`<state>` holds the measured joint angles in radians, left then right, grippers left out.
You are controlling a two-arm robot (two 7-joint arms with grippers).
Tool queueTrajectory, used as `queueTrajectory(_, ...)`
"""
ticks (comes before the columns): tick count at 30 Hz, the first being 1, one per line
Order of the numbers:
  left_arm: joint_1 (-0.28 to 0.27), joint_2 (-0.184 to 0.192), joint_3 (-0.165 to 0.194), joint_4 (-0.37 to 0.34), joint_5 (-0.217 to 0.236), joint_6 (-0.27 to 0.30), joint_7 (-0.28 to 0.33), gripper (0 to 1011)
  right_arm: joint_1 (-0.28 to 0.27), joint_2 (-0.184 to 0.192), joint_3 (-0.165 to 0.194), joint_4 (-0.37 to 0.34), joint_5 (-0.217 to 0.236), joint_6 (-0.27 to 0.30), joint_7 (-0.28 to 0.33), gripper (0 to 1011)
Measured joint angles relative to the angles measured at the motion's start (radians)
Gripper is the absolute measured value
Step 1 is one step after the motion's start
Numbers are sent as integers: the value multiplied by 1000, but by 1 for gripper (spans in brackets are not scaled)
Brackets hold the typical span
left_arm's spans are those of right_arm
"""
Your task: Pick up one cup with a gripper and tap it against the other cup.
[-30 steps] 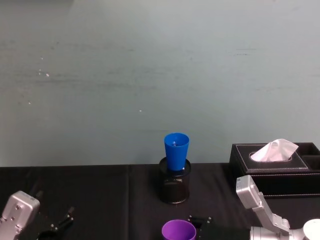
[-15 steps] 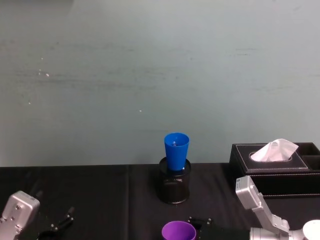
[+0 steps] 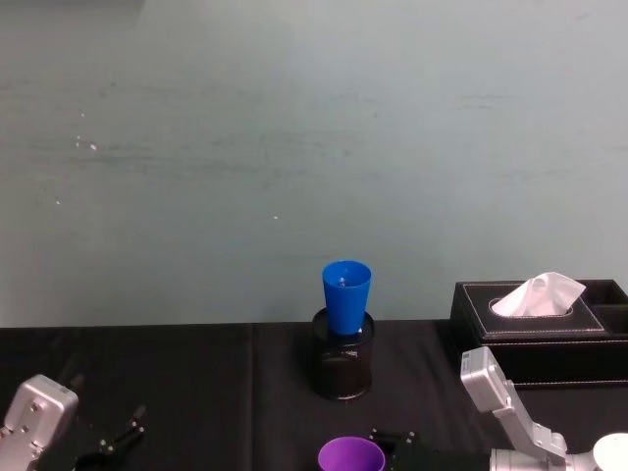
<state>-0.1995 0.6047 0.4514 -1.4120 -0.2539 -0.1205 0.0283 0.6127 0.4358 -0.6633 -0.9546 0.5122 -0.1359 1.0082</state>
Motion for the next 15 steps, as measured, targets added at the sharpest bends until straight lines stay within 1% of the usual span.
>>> queueTrajectory(15, 0, 0, 0, 0, 0, 0, 0, 1000, 0, 0, -1, 0, 1, 2, 1, 733)
